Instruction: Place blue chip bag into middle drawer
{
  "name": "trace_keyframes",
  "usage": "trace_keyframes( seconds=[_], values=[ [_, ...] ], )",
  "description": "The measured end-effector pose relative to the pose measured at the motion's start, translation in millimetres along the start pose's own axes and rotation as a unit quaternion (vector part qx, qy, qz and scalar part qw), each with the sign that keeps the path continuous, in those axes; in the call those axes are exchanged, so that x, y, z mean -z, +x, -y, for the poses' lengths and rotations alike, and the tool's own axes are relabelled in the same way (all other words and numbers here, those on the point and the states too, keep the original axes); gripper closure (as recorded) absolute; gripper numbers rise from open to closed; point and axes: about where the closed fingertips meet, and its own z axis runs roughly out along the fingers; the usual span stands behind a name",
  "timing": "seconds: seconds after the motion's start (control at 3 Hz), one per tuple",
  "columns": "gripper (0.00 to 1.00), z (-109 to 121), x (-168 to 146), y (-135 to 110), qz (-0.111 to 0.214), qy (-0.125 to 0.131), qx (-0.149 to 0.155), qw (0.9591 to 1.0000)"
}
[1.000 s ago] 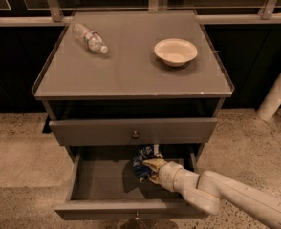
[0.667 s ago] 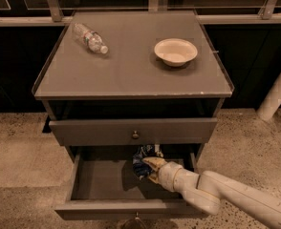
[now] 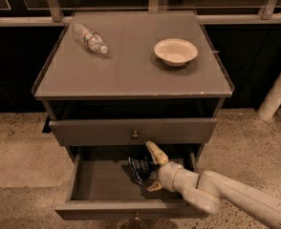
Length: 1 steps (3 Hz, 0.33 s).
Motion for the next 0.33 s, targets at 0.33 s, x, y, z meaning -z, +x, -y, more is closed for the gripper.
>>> trace_keyframes(
  seconds=[0.33],
  values=[
    [0.00,0.0,0.0,0.0,0.000,0.000,0.000,1.0000]
  ],
)
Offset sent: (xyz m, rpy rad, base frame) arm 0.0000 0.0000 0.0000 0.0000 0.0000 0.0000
